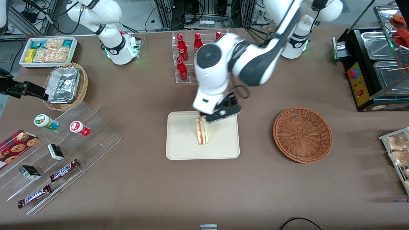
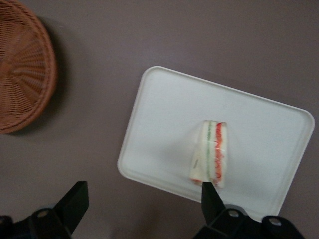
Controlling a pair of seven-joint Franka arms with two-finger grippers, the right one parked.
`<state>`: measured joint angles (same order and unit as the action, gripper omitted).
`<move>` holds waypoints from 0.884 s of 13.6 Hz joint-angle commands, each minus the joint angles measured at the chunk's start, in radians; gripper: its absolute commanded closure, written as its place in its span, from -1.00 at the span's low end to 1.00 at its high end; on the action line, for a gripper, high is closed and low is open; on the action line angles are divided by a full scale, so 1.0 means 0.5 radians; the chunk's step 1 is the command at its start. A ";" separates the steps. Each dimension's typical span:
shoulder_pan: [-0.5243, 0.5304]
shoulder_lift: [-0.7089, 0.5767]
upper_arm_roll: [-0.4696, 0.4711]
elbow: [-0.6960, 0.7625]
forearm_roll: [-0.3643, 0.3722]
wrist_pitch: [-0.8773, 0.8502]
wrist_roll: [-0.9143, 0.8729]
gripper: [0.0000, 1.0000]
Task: Place sandwich from basket to tray
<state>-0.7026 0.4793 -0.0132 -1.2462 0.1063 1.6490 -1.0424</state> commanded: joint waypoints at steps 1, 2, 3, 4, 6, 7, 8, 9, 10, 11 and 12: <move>0.211 -0.378 -0.017 -0.256 -0.013 -0.168 0.386 -0.99; 0.291 -0.488 -0.017 -0.348 -0.019 -0.248 0.522 -0.99; 0.355 -0.608 -0.017 -0.473 -0.019 -0.254 0.651 -0.99; 0.435 -0.706 -0.017 -0.569 -0.019 -0.245 0.792 -0.99; 0.604 -0.848 -0.014 -0.676 -0.044 -0.294 1.135 -0.99; 0.702 -0.915 -0.007 -0.735 -0.050 -0.297 1.295 -0.99; 0.791 -0.967 -0.007 -0.775 -0.065 -0.301 1.445 -0.99; 0.852 -1.007 0.005 -0.793 -0.071 -0.331 1.605 -0.99; 0.950 -1.020 0.035 -0.793 -0.071 -0.401 1.831 -0.99; 1.063 -1.023 0.063 -0.784 -0.078 -0.426 2.079 -0.99; 1.162 -1.020 0.072 -0.769 -0.102 -0.423 2.234 -0.99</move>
<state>-0.2047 -0.0043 0.0184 -1.6104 0.0826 1.4468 -0.0765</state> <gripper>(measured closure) 0.000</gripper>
